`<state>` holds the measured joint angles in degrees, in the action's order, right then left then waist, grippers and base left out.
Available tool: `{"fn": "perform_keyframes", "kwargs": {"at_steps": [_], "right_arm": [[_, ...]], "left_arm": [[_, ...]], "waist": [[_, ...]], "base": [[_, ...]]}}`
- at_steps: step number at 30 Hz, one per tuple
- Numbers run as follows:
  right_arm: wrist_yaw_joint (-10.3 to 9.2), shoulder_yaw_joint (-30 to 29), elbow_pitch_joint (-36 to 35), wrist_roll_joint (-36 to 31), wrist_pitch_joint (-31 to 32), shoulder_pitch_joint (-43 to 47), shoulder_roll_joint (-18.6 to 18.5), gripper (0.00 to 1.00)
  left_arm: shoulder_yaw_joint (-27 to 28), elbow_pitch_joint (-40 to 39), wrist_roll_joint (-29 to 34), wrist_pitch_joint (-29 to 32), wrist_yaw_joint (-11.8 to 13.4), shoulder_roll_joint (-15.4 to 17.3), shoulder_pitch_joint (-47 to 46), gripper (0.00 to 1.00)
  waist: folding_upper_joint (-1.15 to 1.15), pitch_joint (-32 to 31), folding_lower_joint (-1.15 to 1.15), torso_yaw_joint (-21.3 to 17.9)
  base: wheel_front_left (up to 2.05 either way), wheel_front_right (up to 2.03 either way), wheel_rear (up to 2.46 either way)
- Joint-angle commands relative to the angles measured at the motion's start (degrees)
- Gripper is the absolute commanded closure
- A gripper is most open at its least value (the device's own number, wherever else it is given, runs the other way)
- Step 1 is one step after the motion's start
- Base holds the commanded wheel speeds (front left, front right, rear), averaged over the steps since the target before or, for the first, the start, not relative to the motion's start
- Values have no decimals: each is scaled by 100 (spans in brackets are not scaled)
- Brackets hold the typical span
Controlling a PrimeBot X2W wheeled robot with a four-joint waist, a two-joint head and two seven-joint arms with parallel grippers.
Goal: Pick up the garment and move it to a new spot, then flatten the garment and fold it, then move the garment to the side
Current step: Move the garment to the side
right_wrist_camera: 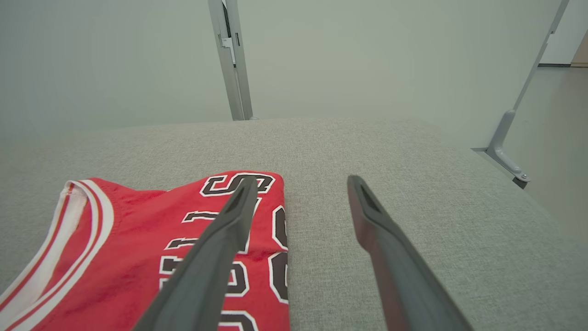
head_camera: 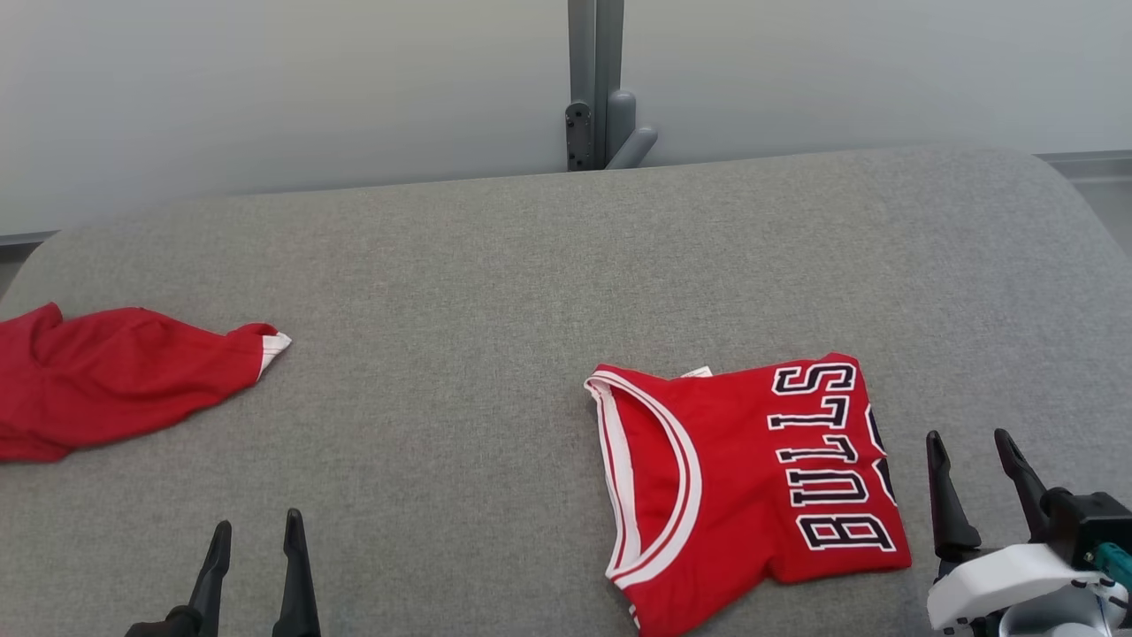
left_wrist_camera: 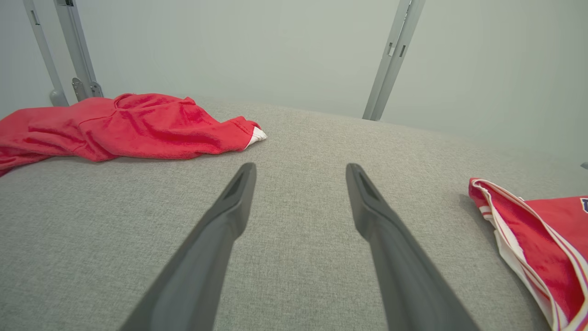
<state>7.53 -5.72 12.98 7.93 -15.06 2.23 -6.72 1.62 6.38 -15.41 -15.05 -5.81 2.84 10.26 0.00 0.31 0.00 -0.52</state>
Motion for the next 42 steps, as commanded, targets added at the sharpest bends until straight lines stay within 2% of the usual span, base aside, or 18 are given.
{"fn": "perform_keyframes", "kwargs": {"at_steps": [1, 3, 9, 15, 17, 23, 36, 37, 38, 39, 42], "right_arm": [[-7, 44, 69, 134, -8, -74, -96, 0], [-7, 177, 116, 392, 260, -222, -261, 0], [-7, 556, 175, 1033, 1852, -817, -793, 0], [-3, 975, 558, 1370, 2835, -1223, -898, 0], [-8, 1026, 694, 1517, 2931, -1295, -936, 0], [-6, 1014, 1024, 1371, 2835, -1452, -981, 0], [-7, 1122, 1680, 1482, 2946, -1658, -989, 0], [-7, 1136, 1717, 1518, 2925, -1686, -981, 35], [-7, 1162, 1747, 1584, 2910, -1714, -956, 96], [-7, 1179, 1758, 1654, 2866, -1745, -938, 100], [-7, 1252, 1795, 1866, 2751, -1844, -945, 100]], "left_arm": [[2, -19, -10, -13, -9, 12, 1, 0], [-7, -41, -22, -13, -10, 11, -58, 0], [-73, -78, -50, -13, -21, 11, -260, 0], [-137, -31, -51, -13, -13, 12, -419, 0], [-145, -18, -53, -13, -18, 12, -464, 0], [-134, -22, -63, -13, -31, 12, -526, 0], [-179, -51, -48, -13, -19, 12, -599, 0], [-173, -49, -37, -13, -24, 12, -609, 0], [-164, -48, -31, -13, -27, 12, -617, 0], [-155, -50, -30, -14, -30, 12, -620, 0], [-127, -62, -41, -13, -30, 12, -588, 0]], "waist": [[0, 36, 0, 29], [0, 118, 0, 63], [0, 504, 0, 160], [0, 704, 0, 354], [0, 737, 0, 411], [0, 773, 0, 487], [0, 857, 0, 364], [0, 867, 0, 355], [0, 874, 0, 346], [0, 881, 0, 335], [0, 900, 0, 270]], "base": [[0, 0, 0], [0, 0, 0], [0, 0, 0], [0, 0, 0], [0, 0, 0], [0, 0, 0], [0, 0, 0], [0, 0, 0], [0, 0, 0], [0, 0, 0], [0, 0, 0]]}}
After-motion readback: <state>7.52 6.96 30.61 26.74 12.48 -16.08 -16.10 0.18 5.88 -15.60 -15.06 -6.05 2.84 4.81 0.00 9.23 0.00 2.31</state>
